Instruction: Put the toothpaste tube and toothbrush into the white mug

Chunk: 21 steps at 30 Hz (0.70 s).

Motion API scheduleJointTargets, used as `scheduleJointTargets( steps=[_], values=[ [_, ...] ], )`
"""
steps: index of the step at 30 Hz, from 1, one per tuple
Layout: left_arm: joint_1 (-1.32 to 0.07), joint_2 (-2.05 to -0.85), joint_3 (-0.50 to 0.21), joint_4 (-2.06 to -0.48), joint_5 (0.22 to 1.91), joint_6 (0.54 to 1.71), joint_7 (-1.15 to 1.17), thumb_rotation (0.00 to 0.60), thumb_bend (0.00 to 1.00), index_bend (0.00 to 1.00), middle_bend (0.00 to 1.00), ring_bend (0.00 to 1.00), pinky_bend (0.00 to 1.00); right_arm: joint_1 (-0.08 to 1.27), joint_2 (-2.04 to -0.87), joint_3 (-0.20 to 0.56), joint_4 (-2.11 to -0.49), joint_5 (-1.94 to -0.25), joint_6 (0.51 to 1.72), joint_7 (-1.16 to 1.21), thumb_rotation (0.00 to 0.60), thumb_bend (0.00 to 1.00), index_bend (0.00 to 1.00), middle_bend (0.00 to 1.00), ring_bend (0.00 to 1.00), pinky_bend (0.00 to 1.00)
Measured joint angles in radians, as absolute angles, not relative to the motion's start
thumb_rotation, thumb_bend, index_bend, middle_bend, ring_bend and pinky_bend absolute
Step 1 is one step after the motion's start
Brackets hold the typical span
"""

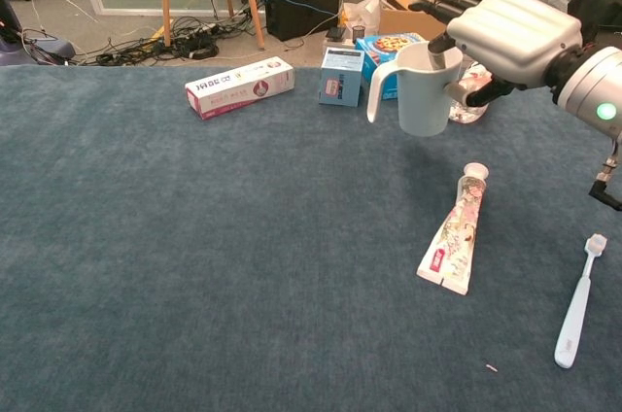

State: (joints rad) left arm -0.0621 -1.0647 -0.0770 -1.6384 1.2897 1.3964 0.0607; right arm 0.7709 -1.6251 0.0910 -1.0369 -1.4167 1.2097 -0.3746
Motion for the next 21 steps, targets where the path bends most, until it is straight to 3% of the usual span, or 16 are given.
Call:
scheduleJointTargets(
  steps=[21],
  values=[
    [-0.065, -1.064, -0.077, -1.639, 1.286, 1.392, 0.061, 0.6, 0.0, 0.31, 0.4, 0.33, 0.28, 0.71, -1.753, 0.088, -0.791, -1.457, 1.205, -0.196, 0.6, 0.34, 0.64, 0.0, 0.0, 0.07]
  ],
)
